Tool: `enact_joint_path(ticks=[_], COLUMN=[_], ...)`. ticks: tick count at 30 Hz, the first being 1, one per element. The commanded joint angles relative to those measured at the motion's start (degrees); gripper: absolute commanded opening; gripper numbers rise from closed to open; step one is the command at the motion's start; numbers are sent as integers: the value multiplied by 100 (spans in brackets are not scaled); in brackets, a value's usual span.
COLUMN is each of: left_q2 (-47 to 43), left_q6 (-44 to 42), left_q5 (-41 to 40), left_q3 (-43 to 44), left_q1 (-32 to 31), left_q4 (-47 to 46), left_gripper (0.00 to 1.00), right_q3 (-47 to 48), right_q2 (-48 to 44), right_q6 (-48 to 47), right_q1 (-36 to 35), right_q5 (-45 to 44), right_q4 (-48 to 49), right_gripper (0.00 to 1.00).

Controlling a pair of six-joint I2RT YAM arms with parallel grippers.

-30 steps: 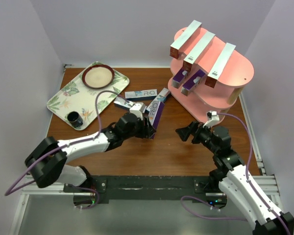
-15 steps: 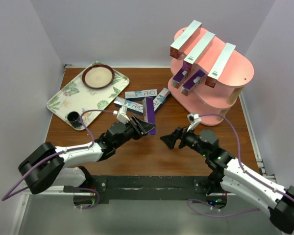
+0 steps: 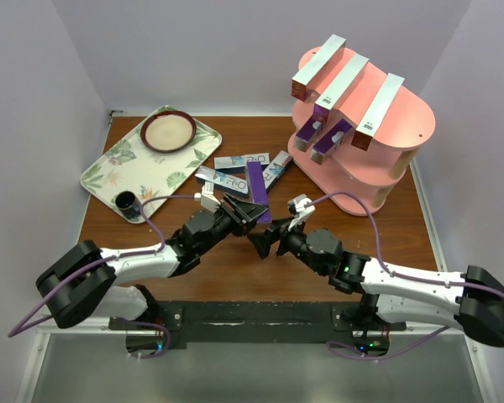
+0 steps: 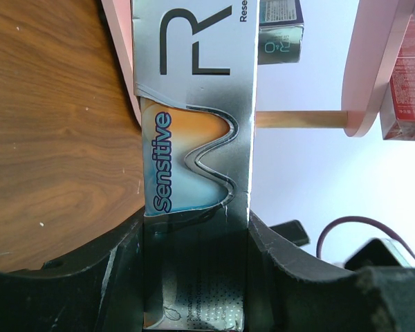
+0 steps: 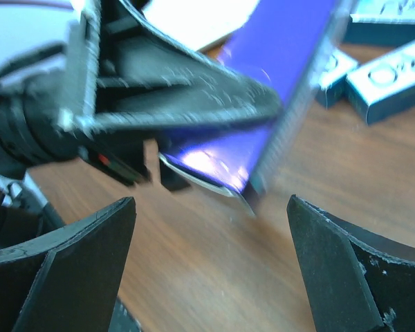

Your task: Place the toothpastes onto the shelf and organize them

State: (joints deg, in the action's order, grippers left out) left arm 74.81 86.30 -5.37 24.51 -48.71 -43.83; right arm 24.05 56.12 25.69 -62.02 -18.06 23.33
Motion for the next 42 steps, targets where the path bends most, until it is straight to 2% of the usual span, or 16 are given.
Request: enact_joint_path(ticks=[1,7,14,19,28,35,42], left_q2=[-1,34,17,34,52,96,139], left_q6=[97,115,150,168,203,159,141], left_q5=[-228,-307,-377,-386,-430,-360,-360], left_q3=[106,115,106,89,36,185,238], left_q1=[-103,-209,-297,-341,-341,-359,-429], left_q4=[-530,-574,-539,-547,-547,-538,-538], left_gripper=[52,52,53,54,54,55,56], right_q3=[346,513,548,460,398,574,627], right_q2=[302,637,918,919,558,1041,1358], right_q6=[-512,-776,-1031,-1110,-1189,-1137,-1365], right_q1=[-371,-592,-741,-768,-768,-759,-768], right_q5=[-1216,-1832,-2385,-2859,-2782,-2580,-2860], right_q4=[698,988,1340,1630,1684,1710,2156], right_gripper=[95,91,78,74,73,74,73])
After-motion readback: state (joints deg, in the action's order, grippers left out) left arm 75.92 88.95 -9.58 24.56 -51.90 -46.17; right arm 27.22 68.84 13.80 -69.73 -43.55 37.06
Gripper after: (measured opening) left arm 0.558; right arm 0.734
